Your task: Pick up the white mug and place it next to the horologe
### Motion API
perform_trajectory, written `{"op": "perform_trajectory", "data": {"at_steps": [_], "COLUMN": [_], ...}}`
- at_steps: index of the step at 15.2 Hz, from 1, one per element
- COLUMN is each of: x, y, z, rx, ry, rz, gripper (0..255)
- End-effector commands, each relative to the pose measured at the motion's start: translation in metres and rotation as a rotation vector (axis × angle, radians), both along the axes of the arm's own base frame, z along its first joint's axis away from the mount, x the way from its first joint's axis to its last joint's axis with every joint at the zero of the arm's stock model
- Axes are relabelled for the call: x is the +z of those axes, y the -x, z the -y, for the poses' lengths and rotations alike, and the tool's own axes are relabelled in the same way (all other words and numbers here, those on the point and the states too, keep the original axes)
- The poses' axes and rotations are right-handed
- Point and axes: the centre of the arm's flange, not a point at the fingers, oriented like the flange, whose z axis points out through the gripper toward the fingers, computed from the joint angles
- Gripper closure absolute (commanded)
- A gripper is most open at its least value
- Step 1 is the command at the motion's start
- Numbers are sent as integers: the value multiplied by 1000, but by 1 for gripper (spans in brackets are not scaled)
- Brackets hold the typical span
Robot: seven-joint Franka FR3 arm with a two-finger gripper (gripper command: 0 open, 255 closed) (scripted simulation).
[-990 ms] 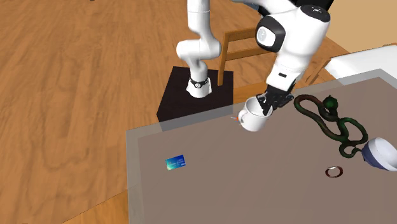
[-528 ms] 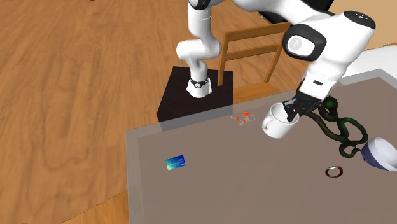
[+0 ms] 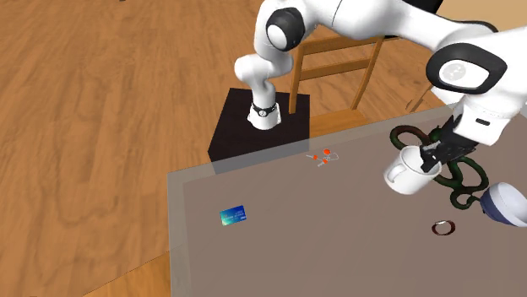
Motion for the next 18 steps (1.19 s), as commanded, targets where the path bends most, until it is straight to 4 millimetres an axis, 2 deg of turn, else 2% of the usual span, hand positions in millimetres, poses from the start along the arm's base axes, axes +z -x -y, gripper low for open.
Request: {"op": "perform_trajectory", "data": {"at_steps": [1,5,18], "x": [0,0,-69], "y": [-2,-12,-12], "z": [-27,-81,-81], "rx": [-2,-2,-2], "ry": [0,0,0], "rz": [1,1,1], "gripper": [255,255,255]}}
